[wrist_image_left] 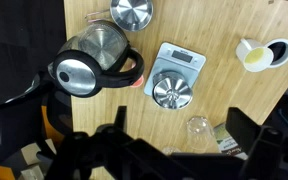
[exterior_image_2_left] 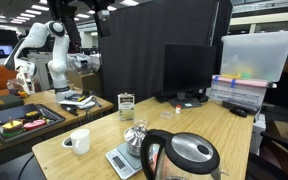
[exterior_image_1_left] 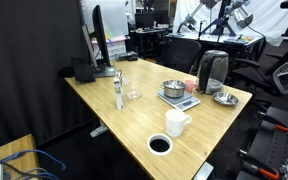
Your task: Pick up the lid off the silver pot and put it on the table
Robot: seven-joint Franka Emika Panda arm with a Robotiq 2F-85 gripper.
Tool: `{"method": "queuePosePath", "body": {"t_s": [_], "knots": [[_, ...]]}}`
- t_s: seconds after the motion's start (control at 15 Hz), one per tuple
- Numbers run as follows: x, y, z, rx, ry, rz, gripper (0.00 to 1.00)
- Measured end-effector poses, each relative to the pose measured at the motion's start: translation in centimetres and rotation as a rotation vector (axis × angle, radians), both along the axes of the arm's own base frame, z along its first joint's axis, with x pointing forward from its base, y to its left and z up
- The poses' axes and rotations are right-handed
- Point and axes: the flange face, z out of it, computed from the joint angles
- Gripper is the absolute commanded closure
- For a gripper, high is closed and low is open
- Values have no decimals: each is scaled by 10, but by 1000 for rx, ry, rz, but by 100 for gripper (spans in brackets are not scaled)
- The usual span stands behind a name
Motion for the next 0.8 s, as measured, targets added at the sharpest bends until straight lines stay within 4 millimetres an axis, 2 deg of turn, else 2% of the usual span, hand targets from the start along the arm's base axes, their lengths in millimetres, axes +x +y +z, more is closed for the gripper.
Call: {"method": "queuePosePath", "body": {"t_s": [0.47,0.6,0.8], "knots": [[4,6,-5,1,13,16,0],[15,17,-13,-6,23,44,0],[46,43,-37,-7,44,105,0]]}}
